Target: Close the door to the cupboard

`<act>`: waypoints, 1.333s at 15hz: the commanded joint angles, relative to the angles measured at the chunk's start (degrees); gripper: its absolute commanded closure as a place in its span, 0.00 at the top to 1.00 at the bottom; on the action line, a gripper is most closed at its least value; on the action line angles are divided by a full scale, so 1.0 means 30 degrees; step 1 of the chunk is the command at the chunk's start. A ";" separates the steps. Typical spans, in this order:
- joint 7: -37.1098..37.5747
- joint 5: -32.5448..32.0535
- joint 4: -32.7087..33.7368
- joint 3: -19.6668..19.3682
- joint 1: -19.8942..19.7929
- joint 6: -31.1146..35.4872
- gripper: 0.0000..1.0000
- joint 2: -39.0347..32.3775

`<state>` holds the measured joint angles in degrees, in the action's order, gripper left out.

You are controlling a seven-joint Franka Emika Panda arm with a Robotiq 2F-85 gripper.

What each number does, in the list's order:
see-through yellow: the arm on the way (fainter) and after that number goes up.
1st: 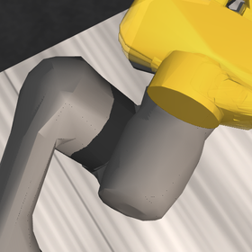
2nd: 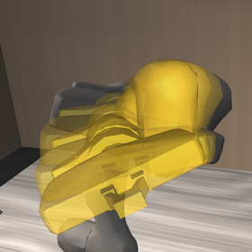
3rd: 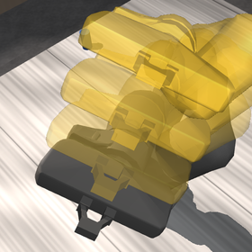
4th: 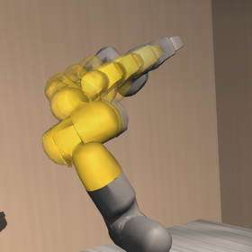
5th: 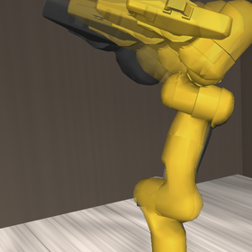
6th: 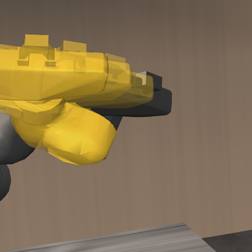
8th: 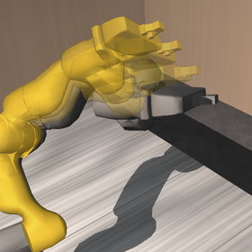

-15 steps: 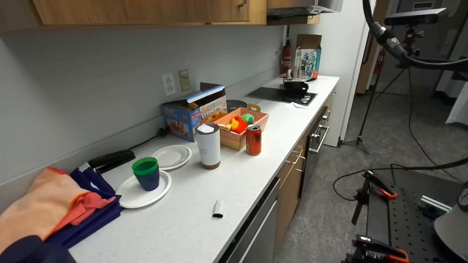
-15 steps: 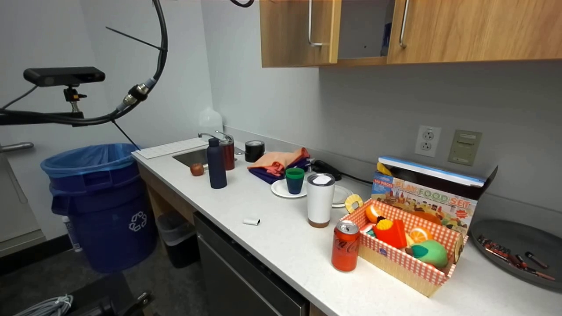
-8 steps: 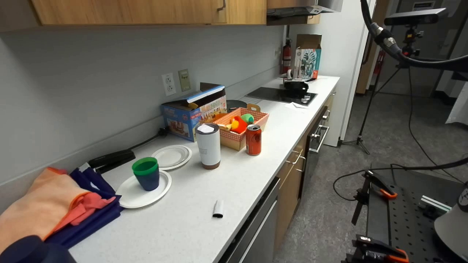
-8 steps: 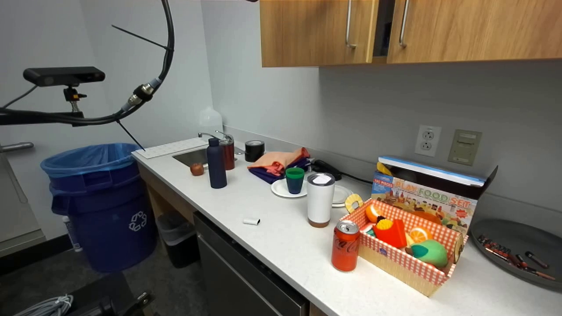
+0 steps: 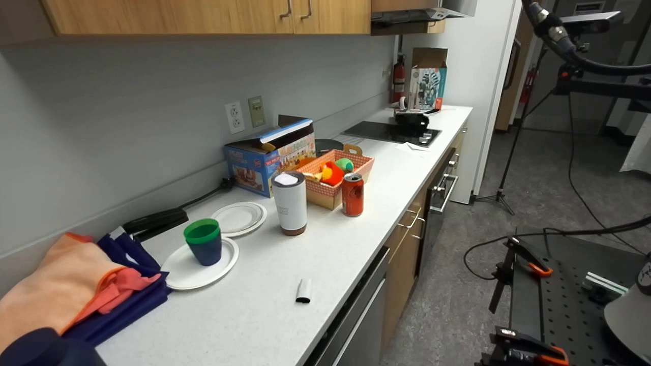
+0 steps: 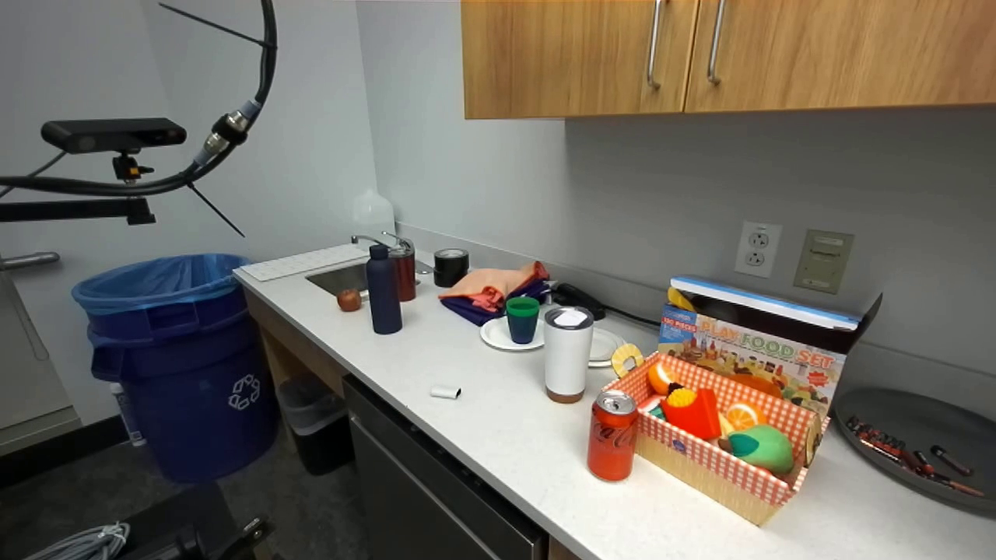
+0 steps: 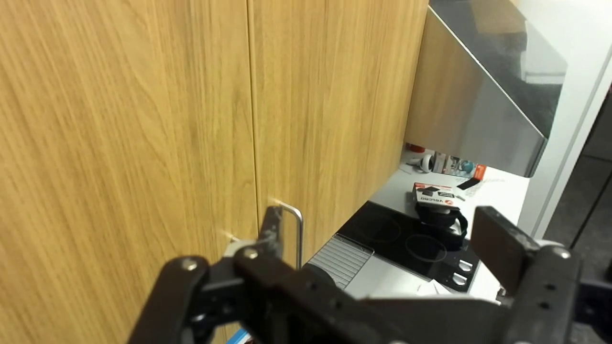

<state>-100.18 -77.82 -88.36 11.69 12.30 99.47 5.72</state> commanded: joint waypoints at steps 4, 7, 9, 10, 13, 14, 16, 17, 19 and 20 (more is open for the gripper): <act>-0.4100 0.4331 0.1321 0.0188 0.0293 -0.0547 1.00 0.2574; -0.4896 0.5716 0.2008 0.0289 0.0250 -0.0784 1.00 0.2930; -0.5065 0.6404 0.2498 0.0407 0.0186 -0.0954 1.00 0.2765; -0.5134 0.6797 0.2711 0.0474 0.0194 -0.1133 1.00 0.2719; -0.5367 0.7713 0.3398 0.0793 0.0185 -0.2232 1.00 0.2509; -0.5472 0.7784 0.3550 0.0914 0.0165 -0.2592 1.00 0.2457; -0.4786 0.7261 0.2650 0.0908 0.0029 -0.2083 1.00 0.2824; -0.4883 0.7259 0.2780 0.0996 0.0045 -0.2356 1.00 0.2783; -0.4933 0.7255 0.2864 0.1059 0.0056 -0.2497 1.00 0.2739; -0.4939 0.7255 0.2871 0.1059 0.0056 -0.2498 1.00 0.2724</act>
<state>-114.89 -56.02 -80.30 14.53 12.70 92.24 14.25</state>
